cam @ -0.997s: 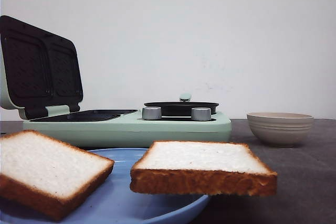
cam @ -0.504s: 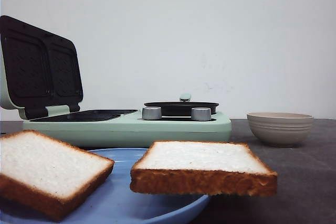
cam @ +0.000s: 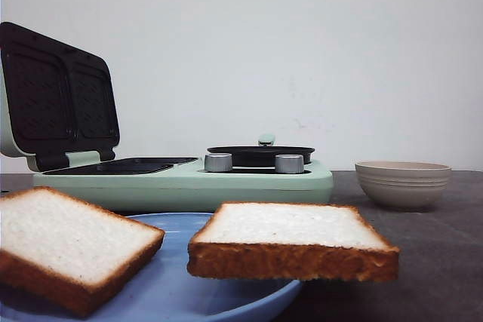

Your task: Make breakfast with bread and shrimp

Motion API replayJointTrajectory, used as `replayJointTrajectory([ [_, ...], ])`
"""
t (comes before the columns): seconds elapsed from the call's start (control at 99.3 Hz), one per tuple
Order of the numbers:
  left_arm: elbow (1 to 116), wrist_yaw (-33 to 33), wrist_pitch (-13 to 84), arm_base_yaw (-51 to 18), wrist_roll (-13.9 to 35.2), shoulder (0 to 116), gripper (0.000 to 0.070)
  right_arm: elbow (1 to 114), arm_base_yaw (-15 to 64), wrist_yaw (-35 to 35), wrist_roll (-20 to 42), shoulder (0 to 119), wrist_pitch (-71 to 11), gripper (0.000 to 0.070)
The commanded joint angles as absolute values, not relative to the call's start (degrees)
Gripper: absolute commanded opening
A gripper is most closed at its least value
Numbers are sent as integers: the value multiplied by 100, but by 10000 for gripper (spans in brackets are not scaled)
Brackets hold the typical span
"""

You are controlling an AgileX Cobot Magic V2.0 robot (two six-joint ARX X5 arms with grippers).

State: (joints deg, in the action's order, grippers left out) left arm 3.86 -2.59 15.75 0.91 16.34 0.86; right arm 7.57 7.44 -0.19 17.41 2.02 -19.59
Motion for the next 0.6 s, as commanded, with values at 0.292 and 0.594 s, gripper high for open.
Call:
replayJointTrajectory([
  [0.292,1577,-1068,2139,99,2169,1066,3,1903,749,-486,2412,1525,-2230,3],
  [0.594,2687,-2344,2932,99,2171,2488,3,2860,749,-1455,2375,2969,-2821,3],
])
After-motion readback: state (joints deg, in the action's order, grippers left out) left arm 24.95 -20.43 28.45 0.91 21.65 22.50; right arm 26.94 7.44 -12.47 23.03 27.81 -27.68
